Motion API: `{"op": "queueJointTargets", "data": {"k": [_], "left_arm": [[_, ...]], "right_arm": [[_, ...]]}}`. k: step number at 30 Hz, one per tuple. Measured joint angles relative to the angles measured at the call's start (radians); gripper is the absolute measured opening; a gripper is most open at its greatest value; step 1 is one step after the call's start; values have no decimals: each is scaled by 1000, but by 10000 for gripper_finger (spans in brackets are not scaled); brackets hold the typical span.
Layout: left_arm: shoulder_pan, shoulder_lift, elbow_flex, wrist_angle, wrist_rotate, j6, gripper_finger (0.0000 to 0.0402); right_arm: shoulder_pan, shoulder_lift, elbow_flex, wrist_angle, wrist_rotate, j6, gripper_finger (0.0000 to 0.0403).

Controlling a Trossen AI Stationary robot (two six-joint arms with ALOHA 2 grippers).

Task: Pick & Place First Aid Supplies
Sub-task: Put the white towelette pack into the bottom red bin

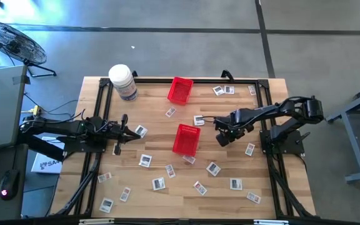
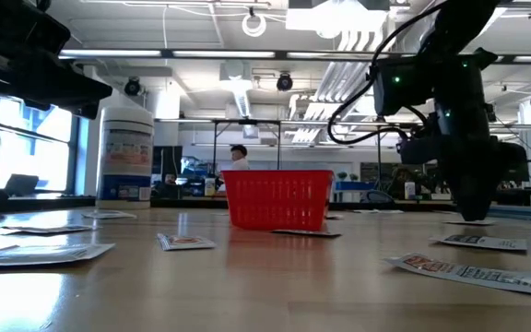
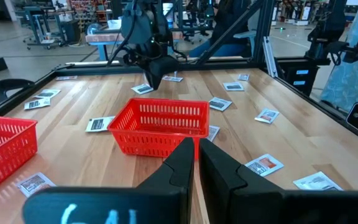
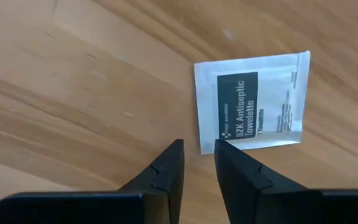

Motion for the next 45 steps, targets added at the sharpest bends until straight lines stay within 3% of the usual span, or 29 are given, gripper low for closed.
{"op": "queueJointTargets", "data": {"k": [8,26,45], "left_arm": [[0,0,0,0,0,0,21],[0,0,0,0,0,0,21],[0,0,0,0,0,0,21]], "right_arm": [[0,0,0,-3,42,3,84],[-1,113,12,4,-6,26,109],[-32,112,8,17,3,58,34]]}}
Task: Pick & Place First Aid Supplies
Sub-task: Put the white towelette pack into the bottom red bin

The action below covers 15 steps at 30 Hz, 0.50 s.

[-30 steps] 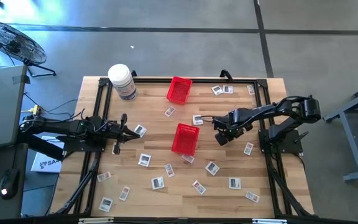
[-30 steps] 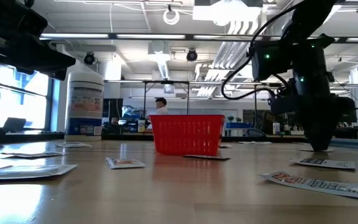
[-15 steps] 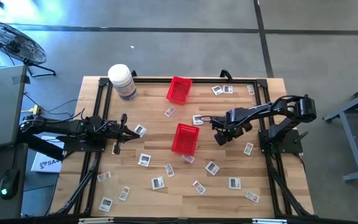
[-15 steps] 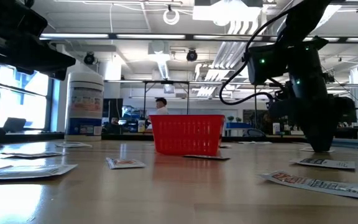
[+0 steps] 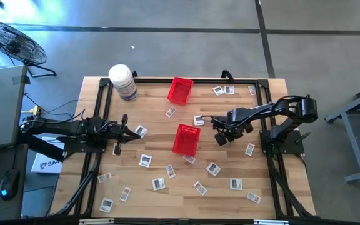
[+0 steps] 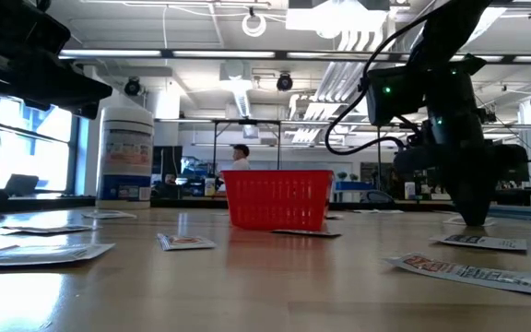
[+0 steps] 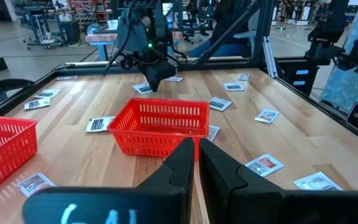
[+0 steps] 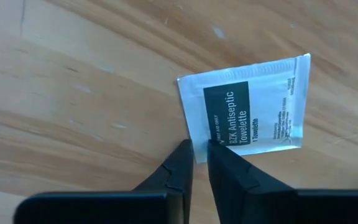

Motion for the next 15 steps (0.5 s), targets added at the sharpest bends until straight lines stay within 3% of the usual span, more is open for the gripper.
{"op": "queueJointTargets", "data": {"k": [6,15], "left_arm": [[0,0,0,0,0,0,21],[0,0,0,0,0,0,21]], "right_arm": [[0,0,0,3,6,5,5],[2,-28,12,-26,34,14,1]]}}
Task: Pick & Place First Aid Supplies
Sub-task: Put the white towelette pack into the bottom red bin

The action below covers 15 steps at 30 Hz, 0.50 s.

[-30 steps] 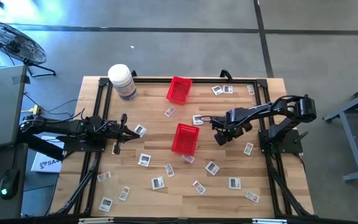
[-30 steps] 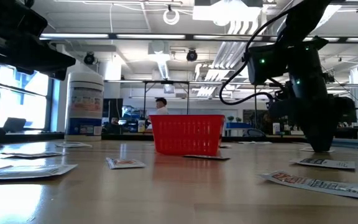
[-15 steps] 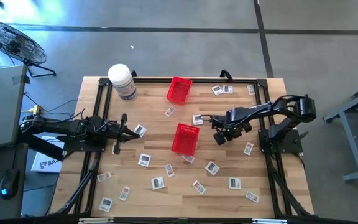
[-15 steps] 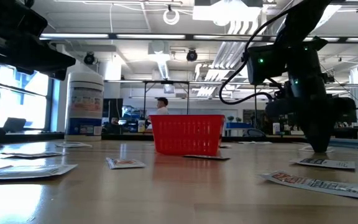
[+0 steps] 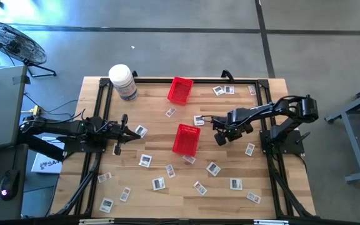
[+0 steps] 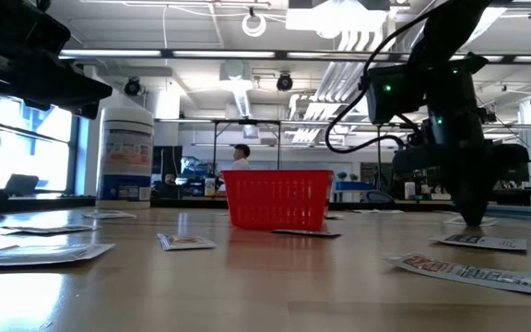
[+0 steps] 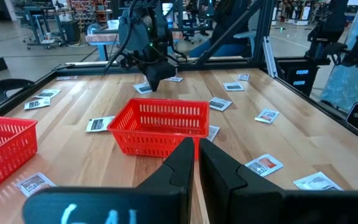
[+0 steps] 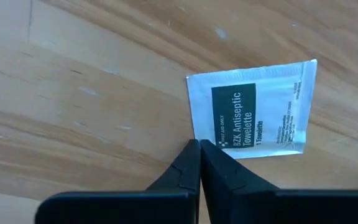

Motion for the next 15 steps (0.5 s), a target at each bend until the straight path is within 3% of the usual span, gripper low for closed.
{"op": "queueJointTargets", "data": {"k": [4,15], "left_arm": [[0,0,0,0,0,0,21],[0,0,0,-3,0,0,21]], "right_arm": [[8,-50,18,-2,71,7,0],[10,-84,23,-95,71,5,11]]}}
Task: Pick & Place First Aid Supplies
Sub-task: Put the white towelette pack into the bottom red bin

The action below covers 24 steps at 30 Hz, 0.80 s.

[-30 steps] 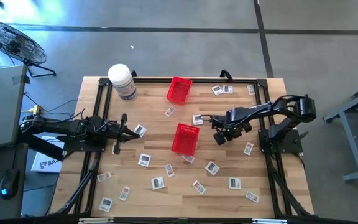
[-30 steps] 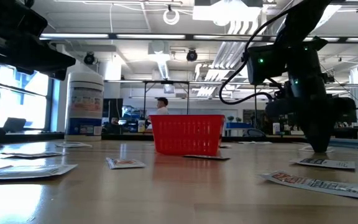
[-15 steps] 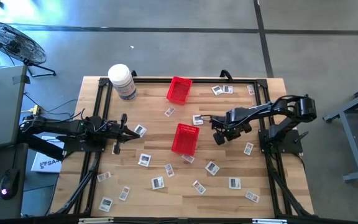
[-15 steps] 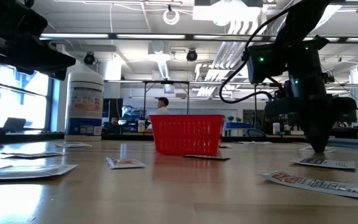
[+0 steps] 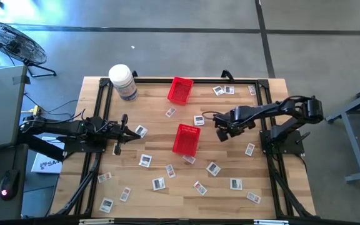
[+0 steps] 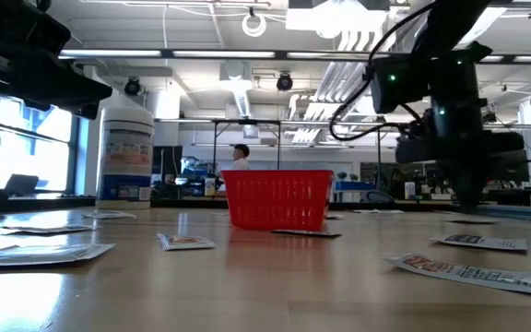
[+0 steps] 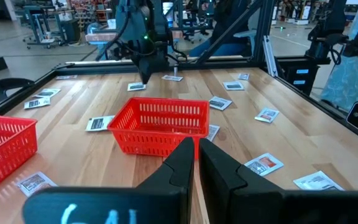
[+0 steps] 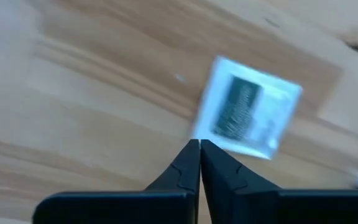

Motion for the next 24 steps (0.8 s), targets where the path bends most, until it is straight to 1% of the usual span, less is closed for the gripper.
{"op": "queueJointTargets", "data": {"k": [4,8,12,16,20,24], "left_arm": [[0,0,0,0,0,0,21],[0,0,0,0,0,0,21],[0,0,0,0,0,0,21],[0,0,0,0,0,0,21],[0,0,0,0,0,0,21],[0,0,0,-1,0,0,21]], "right_arm": [[-1,-1,-3,-109,-11,41,40],[-7,-2,-38,-114,-28,117,79],[-45,-2,-80,-112,-43,175,106],[-91,-3,-98,-110,-61,166,118],[-134,-9,-91,-110,-76,94,119],[-177,-68,-93,-105,-70,59,119]]}}
